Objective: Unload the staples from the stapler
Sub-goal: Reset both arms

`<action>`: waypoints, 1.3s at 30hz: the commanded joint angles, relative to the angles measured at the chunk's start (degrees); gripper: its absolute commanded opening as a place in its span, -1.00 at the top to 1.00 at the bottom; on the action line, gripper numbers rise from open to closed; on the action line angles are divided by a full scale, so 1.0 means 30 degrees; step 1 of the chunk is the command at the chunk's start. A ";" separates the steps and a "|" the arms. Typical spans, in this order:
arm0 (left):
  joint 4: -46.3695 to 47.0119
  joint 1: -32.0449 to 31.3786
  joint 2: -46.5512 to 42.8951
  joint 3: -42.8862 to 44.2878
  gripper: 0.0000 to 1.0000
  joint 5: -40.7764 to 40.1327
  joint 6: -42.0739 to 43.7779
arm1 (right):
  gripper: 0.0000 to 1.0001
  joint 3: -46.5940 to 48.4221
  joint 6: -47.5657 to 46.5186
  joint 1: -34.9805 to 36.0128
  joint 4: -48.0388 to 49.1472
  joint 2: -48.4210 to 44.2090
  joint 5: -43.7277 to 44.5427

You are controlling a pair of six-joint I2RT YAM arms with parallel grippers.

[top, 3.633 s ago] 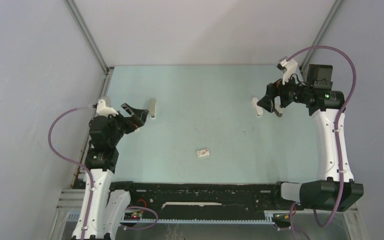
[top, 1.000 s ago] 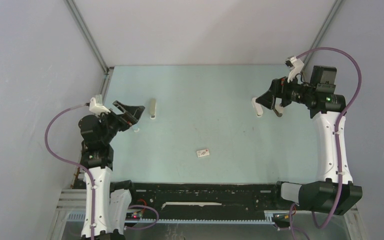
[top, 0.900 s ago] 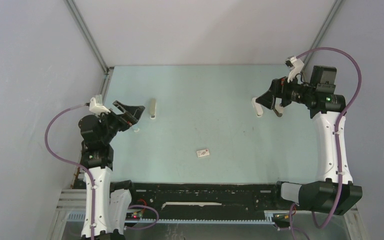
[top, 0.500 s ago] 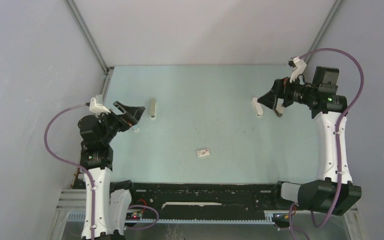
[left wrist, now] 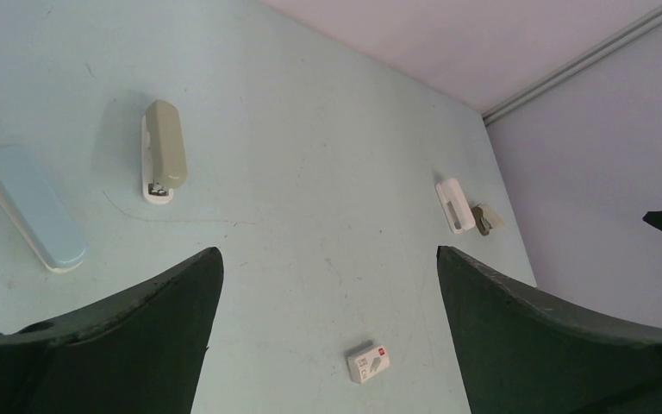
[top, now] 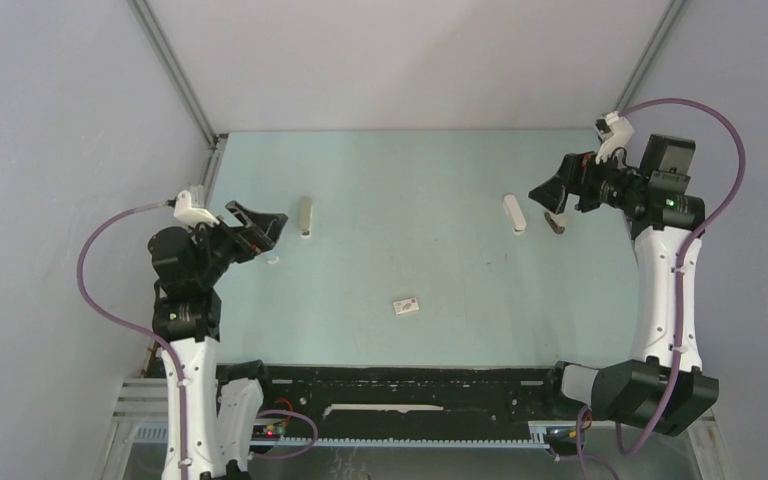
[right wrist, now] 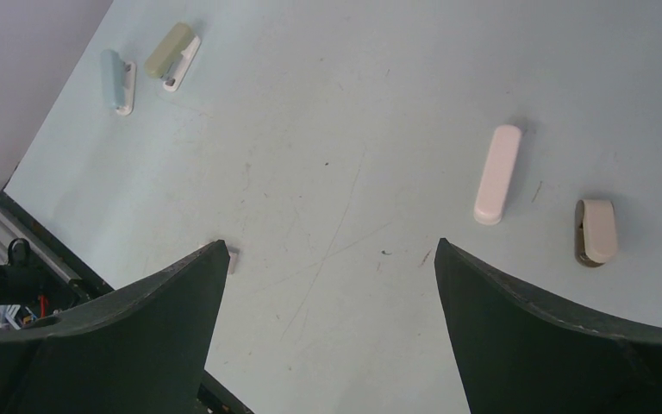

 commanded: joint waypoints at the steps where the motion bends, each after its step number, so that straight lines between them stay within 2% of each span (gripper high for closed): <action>1: -0.0303 0.0161 -0.0303 0.0910 -1.00 -0.0084 0.0542 | -0.99 -0.0187 0.0524 -0.0169 0.0722 -0.0785 0.0638; 20: -0.0530 0.0177 -0.0355 0.1221 -1.00 0.0075 0.0573 | -0.99 -0.0317 0.0859 -0.0228 0.0937 -0.1091 0.1248; 39: -0.4461 0.0166 -0.0718 0.2363 -1.00 -0.3309 0.4695 | -0.99 -0.0514 0.1002 -0.0316 0.1243 -0.0867 0.0340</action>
